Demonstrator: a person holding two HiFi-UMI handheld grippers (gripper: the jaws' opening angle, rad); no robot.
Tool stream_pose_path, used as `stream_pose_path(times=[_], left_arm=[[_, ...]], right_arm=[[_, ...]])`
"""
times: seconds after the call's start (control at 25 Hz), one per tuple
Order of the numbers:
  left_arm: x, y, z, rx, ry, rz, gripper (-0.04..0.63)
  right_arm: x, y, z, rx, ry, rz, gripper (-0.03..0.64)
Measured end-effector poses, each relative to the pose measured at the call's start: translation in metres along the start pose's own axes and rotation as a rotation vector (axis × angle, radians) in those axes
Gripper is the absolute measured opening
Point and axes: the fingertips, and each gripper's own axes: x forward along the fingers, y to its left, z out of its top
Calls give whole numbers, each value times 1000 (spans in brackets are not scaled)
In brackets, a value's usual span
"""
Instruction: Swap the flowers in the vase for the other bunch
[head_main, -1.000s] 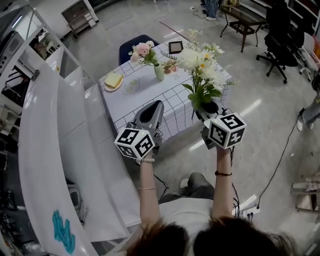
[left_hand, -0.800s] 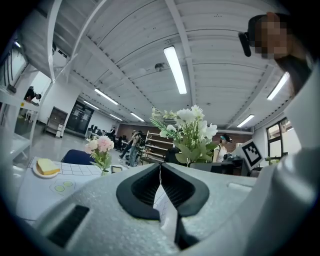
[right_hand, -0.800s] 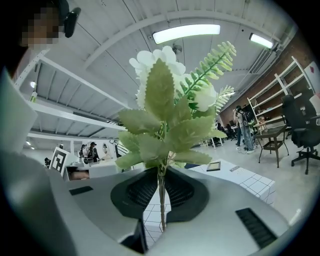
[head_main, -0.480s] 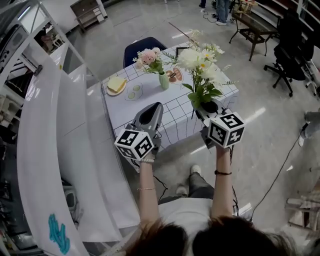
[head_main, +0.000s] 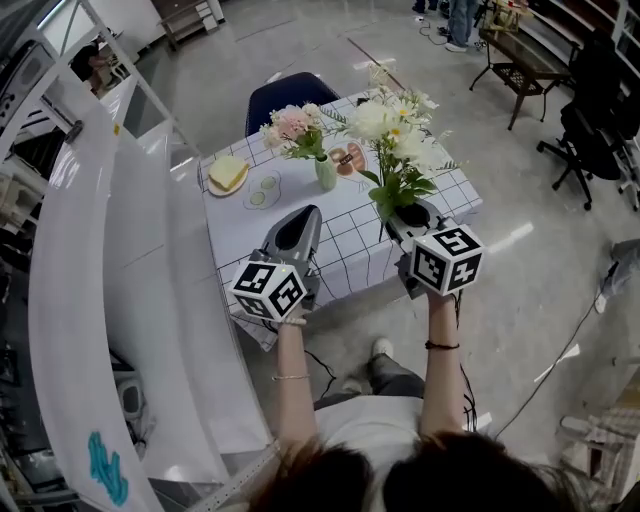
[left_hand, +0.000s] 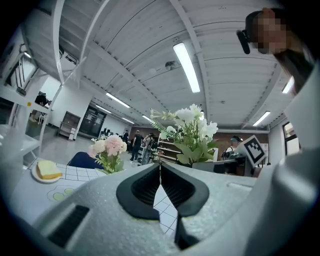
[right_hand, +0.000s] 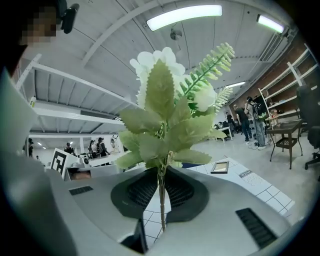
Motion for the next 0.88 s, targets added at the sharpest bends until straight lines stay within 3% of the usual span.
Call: stream_pose_path(times=[0.16,0.36,0.88], left_arm=[[11,14,1,-22,-26,69,18],[26,20,-4,-38,-34,100,18],[57,39,-22,-75,28,123,18]], right_arm=[[9,-14,5,-10,17,24,43],[21,-29,11,-28,33,56,43],[52,-59,0,1,85,89,43]])
